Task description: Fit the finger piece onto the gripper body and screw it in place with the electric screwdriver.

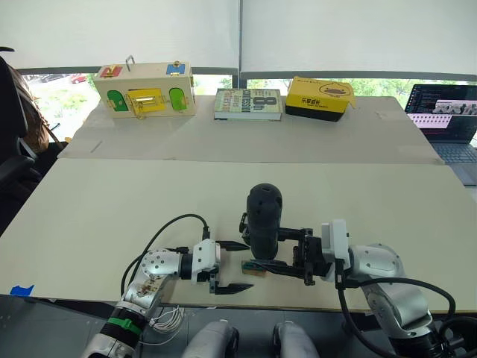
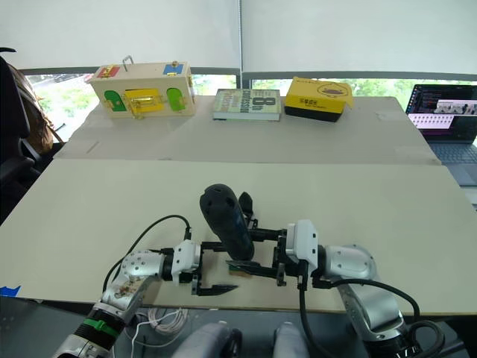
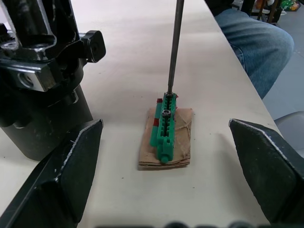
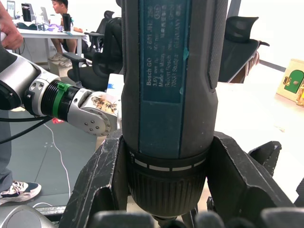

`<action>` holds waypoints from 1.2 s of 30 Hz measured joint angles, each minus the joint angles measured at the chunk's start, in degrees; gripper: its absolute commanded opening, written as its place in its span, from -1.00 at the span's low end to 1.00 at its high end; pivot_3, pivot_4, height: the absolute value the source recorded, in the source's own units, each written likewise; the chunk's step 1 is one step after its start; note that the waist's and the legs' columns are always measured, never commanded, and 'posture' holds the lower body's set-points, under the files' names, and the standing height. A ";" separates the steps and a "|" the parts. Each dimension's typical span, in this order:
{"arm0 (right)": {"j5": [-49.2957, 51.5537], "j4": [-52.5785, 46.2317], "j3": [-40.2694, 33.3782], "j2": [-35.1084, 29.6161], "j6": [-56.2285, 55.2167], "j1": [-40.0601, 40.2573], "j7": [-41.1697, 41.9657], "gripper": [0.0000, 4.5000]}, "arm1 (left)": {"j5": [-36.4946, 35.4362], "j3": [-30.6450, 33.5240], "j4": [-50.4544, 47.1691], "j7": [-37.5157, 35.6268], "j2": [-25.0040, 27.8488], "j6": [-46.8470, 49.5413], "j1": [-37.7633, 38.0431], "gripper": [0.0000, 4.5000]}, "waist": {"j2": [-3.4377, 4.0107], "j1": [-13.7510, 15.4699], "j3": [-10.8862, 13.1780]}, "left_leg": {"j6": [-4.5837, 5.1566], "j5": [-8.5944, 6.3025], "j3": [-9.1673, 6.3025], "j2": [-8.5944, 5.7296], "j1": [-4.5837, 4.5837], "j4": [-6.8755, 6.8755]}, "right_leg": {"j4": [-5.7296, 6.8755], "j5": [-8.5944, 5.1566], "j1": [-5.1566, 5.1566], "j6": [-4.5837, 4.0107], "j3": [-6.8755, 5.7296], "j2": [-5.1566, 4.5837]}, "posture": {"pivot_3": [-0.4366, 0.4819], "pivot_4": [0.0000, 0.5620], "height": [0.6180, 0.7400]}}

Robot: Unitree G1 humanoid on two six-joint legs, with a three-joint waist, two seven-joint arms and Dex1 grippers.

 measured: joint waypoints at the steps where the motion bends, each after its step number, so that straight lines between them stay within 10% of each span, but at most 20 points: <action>1: -0.05 0.00 0.02 0.01 -0.03 -0.01 -0.01 -0.15 | 0.00 -0.02 -0.07 0.04 0.00 0.06 0.03 1.00 | 0.00 -0.01 0.00 | 0.01 0.00 0.00 -0.01 0.00 0.00 | 0.00 0.00 0.00 0.01 0.00 -0.01 | -0.05 -0.47 1.00; 36: -0.49 0.60 0.69 -0.05 -1.51 0.23 0.00 -0.15 | 0.00 -0.07 1.25 -0.52 -1.21 -1.64 -0.60 1.00 | 0.05 0.16 -0.14 | 0.07 -0.05 -0.01 -0.04 -0.02 -0.10 | -0.29 0.01 0.05 0.16 -0.05 -0.16 | -0.05 -0.47 1.00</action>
